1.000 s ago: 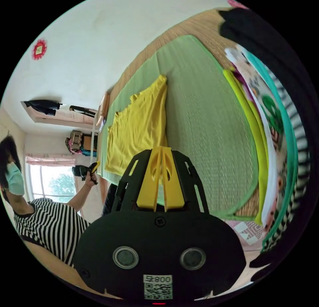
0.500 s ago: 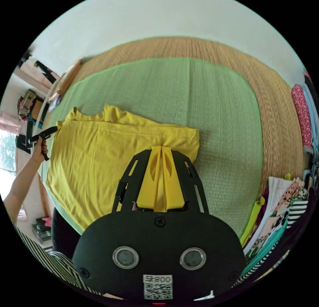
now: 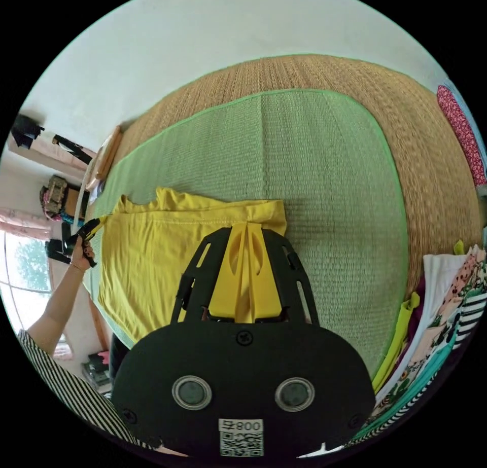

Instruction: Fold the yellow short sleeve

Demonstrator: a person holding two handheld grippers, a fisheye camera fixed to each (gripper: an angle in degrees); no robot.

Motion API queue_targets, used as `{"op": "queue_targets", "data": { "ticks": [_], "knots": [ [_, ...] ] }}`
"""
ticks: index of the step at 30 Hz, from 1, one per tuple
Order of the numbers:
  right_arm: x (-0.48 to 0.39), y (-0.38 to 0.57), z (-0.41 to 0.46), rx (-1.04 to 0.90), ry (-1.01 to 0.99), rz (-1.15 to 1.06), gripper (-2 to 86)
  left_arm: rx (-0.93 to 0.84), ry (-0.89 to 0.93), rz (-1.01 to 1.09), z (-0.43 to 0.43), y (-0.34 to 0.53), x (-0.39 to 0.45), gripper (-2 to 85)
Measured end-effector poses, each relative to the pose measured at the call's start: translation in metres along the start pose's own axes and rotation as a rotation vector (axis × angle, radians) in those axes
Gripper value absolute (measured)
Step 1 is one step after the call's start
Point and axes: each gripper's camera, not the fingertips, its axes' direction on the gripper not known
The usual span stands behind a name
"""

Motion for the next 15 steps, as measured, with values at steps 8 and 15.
{"op": "queue_targets", "data": {
  "ticks": [8,15],
  "knots": [
    [0.035,0.132,-0.059,-0.002,-0.134,0.005,2.5,-0.165,0.166,0.191,-0.051,0.090,0.058,1.9],
    [0.084,0.266,-0.050,-0.088,-0.349,0.147,6.7,-0.313,0.184,0.203,-0.076,0.174,0.101,3.0]
  ]
}}
